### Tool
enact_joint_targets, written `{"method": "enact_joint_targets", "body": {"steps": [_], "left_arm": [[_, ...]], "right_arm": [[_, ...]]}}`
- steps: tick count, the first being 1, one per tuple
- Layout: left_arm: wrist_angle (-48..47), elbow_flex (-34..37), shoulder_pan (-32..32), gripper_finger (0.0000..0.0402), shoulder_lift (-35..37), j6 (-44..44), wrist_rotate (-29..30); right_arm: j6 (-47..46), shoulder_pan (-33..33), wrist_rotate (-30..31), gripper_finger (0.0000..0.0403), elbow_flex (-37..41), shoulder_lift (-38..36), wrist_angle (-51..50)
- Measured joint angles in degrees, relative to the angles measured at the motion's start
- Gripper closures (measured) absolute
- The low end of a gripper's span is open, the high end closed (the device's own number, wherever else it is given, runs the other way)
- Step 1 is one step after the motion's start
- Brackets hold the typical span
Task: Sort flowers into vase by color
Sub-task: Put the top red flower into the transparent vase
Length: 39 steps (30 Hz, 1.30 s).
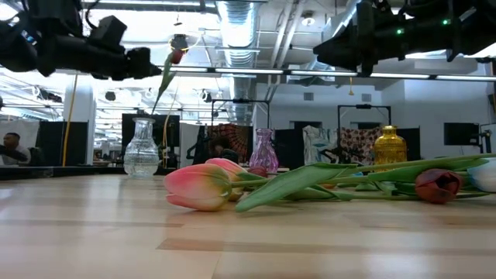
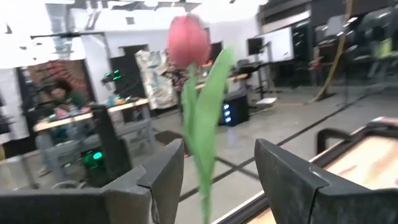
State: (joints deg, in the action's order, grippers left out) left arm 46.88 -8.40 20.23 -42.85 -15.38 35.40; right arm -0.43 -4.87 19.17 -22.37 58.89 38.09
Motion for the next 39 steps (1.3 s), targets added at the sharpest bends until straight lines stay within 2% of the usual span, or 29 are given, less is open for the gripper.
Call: {"method": "enact_joint_targets", "body": {"steps": [4,9,14,18,31,39], "left_arm": [[-3.1,0.0,-4.4,0.0215,5.5,-0.6,0.0],[-7.4,0.0,-9.1,0.0215,10.5,-0.7,-0.1],[-12.5,0.0,-13.8,0.0215,11.9,1.5,-0.7],[-15.6,0.0,-17.3,0.0215,11.7,3.0,-3.2],[-17.1,0.0,-26.2,0.0227,11.7,9.2,-13.1],[-19.7,0.0,-30.0,0.0228,11.7,12.4,-16.2]], "right_arm": [[-0.1,1.1,-0.9,0.0204,-0.6,0.0,-3.9],[0.2,3.7,-1.0,0.0204,-5.8,0.0,-17.3],[0.8,7.2,-1.0,0.0204,-11.9,0.0,-32.3],[-0.2,10.0,-1.0,0.0204,-14.9,0.0,-40.2],[-10.0,17.4,-1.1,0.0204,-15.4,1.8,-41.4],[-16.4,18.9,-1.1,0.0204,-15.4,10.4,-42.3]]}}
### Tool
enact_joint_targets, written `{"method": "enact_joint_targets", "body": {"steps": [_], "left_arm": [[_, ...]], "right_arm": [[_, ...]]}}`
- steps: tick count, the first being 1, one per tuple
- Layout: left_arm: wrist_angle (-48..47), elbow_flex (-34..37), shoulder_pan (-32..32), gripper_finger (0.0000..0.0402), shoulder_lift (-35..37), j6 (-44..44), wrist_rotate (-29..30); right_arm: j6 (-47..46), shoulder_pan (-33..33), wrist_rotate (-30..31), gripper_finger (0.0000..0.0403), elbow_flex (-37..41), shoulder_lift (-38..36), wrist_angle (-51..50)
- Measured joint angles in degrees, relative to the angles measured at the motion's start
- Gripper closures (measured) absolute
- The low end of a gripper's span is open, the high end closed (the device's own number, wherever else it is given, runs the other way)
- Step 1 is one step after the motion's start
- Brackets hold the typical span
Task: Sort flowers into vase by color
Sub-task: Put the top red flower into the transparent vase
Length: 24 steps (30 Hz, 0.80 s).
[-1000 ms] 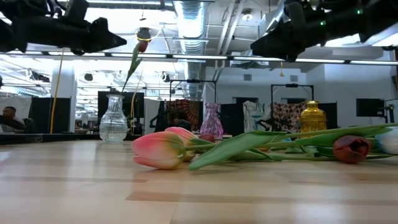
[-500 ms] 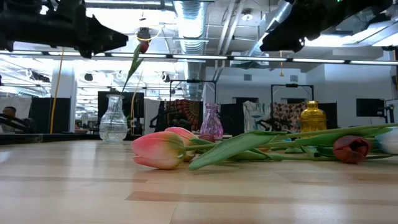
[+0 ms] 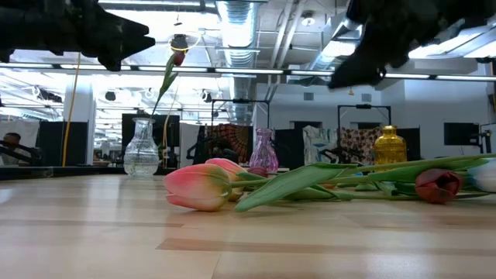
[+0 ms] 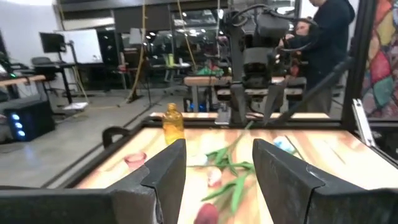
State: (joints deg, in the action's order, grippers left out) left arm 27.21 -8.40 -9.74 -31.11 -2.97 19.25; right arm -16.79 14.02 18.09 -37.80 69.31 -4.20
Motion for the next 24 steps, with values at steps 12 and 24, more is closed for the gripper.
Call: {"method": "enact_joint_targets", "body": {"steps": [12,24], "left_arm": [[-1.9,0.0,-1.3,0.0228,0.0,1.5,0.5],[-2.8,0.0,-1.3,0.0228,0.0,3.0,1.0]], "right_arm": [[-6.3,-3.1,0.0,0.0204,0.0,13.0,-2.3],[-6.4,-4.0,-1.0,0.0204,0.0,17.7,0.3]]}}
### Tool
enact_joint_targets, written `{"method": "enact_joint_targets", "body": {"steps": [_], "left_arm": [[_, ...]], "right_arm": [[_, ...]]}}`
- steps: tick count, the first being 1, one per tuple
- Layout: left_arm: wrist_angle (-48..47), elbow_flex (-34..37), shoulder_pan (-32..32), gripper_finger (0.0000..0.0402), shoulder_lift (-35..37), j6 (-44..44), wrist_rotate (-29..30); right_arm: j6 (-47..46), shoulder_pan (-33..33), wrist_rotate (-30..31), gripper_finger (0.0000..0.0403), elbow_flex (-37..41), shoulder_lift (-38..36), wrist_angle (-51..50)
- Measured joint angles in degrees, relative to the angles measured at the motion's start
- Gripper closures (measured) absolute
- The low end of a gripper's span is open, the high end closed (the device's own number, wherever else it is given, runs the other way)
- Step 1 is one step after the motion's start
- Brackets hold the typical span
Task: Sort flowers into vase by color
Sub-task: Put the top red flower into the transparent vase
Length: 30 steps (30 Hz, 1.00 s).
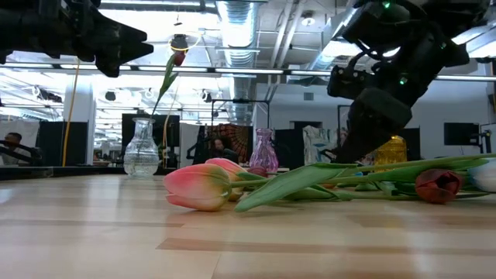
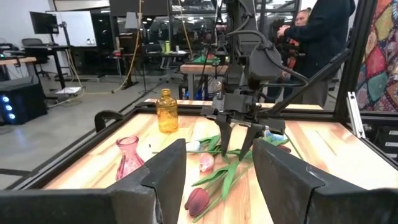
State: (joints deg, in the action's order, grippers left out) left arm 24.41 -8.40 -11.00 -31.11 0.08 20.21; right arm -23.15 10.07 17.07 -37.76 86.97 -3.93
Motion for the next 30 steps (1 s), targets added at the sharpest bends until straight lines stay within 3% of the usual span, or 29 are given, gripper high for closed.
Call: {"method": "enact_joint_targets", "body": {"steps": [11,30], "left_arm": [[-1.5,0.0,0.0,0.0228,0.0,1.1,0.1],[-2.5,0.0,0.0,0.0228,0.0,1.8,0.6]], "right_arm": [[-0.6,0.5,-2.4,0.0206,0.0,5.0,1.4],[-0.4,0.3,-2.4,0.0272,0.0,2.4,0.8]]}}
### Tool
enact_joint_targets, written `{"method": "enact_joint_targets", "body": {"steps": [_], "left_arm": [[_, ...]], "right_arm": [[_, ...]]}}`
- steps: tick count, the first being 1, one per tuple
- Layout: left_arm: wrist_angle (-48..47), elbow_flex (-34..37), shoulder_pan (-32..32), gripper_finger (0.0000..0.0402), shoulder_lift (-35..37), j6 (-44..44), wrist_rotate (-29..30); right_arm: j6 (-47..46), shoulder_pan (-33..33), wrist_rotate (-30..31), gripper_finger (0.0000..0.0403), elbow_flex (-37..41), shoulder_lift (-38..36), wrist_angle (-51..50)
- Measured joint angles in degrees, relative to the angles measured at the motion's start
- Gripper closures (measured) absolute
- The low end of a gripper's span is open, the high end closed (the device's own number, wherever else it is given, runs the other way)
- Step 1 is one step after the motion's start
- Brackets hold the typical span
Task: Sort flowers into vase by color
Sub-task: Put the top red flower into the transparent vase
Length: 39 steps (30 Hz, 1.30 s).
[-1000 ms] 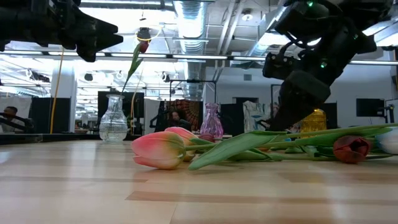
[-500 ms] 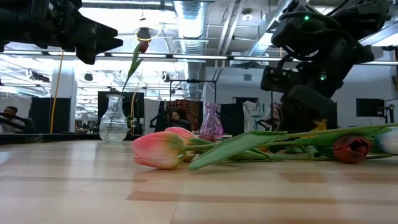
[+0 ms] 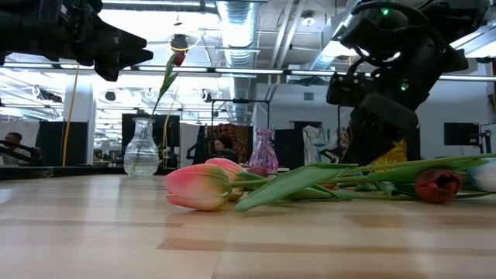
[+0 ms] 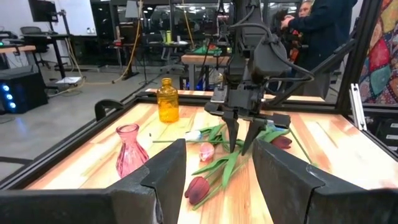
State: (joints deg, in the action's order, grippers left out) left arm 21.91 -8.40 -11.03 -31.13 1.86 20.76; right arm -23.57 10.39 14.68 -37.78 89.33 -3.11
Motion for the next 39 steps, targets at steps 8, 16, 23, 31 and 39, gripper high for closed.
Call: {"method": "enact_joint_targets", "body": {"steps": [8,16,23,31,39], "left_arm": [[-0.6,0.0,0.0,0.0228,0.0,0.6,0.2],[-0.6,0.0,0.0,0.0228,0.0,0.6,0.2],[-0.6,0.0,0.0,0.0228,0.0,0.6,0.2],[-0.6,0.0,0.0,0.0228,0.0,0.6,0.2],[-0.6,0.0,0.0,0.0228,0.0,0.6,0.2]], "right_arm": [[0.0,0.0,0.0,0.0275,0.0,0.1,-0.8],[0.0,0.0,0.0,0.0294,0.0,0.1,-0.8],[0.0,0.0,-1.6,0.0348,0.0,0.1,-0.8],[0.0,0.0,-1.8,0.0376,-0.2,0.1,-0.9],[1.3,0.0,-1.8,0.0375,-5.2,0.1,-1.3]]}}
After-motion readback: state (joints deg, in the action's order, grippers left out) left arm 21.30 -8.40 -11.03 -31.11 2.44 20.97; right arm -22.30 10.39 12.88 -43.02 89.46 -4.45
